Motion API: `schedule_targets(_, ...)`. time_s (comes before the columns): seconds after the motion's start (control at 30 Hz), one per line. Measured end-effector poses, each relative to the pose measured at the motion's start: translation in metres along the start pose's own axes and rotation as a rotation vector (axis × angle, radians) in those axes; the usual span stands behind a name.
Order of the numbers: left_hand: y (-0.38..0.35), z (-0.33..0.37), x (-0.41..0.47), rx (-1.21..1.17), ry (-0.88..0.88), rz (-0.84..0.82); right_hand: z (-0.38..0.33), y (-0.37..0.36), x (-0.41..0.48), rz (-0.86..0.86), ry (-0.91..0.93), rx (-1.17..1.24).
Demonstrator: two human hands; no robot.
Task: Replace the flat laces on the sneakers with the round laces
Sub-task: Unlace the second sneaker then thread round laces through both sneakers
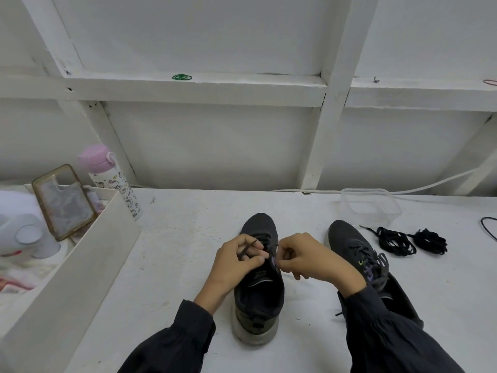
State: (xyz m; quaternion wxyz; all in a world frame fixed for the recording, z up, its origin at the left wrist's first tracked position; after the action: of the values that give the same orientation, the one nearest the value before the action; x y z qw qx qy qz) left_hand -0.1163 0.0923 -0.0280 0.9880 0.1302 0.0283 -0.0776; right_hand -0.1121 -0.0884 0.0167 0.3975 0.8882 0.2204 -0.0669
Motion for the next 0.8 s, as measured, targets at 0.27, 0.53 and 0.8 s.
schedule_targets(0.27, 0.003, 0.008, -0.008, 0.413, -0.098, -0.056, 0.011, -0.022, -0.010, 0.182, -0.032, 0.343)
schedule_targets(0.53, -0.002, 0.010, -0.012, 0.421, -0.164, -0.035, 0.009, -0.024, -0.011, 0.204, -0.044, 0.401)
schedule_targets(0.8, 0.018, 0.017, -0.011, 0.213, -0.192, 0.134, 0.008, -0.023, -0.012, 0.213, -0.004, 0.317)
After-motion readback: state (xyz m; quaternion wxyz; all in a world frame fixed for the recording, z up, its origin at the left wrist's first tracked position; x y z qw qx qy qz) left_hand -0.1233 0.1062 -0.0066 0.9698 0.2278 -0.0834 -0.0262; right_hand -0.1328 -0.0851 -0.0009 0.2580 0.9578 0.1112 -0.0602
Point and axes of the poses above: each hand's wrist, its own x-axis towards the middle knuckle, its own y-axis out of the back of the hand, z = x × y, the point moved 1 cm from there along x, towards the middle knuckle
